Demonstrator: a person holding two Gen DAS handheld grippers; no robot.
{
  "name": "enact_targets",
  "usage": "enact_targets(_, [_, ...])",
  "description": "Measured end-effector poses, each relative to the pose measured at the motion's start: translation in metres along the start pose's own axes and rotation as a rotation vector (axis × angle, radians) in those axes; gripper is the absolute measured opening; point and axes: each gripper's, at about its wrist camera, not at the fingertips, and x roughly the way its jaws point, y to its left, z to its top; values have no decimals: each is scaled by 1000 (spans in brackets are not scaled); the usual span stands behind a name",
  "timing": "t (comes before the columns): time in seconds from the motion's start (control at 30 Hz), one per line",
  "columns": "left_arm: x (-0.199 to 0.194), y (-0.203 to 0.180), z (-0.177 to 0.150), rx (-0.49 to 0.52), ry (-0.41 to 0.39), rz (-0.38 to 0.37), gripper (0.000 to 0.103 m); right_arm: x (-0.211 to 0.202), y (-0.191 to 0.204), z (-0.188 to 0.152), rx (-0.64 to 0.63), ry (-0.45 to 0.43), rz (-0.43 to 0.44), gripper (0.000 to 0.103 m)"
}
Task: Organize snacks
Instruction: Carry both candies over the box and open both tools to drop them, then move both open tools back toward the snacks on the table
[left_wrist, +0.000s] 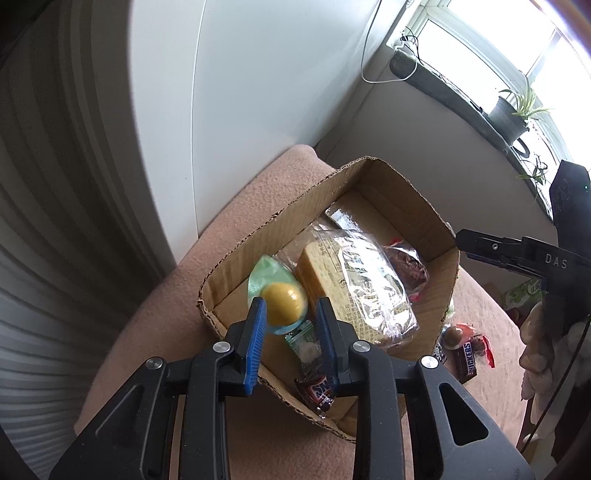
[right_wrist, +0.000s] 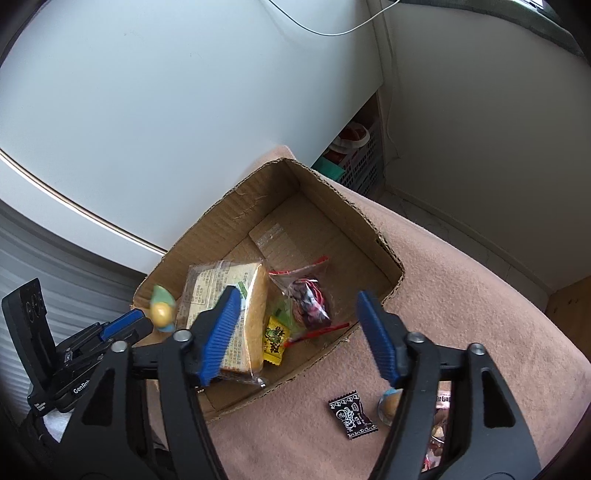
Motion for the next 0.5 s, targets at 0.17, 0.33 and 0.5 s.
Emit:
enact_targets(0.17, [-3,-2,1,3,-9,0,29,-11,-10,-2,17,-15,6,75])
enact_targets(0.33, [-5,-6,2,2,-12,-11,29,-23,-25,-6,44,-28,0,75])
enact_targets(0.5, [-9,-14,1,-5,-17,-55,29,-43,-44,-17,72,-56,-14,75])
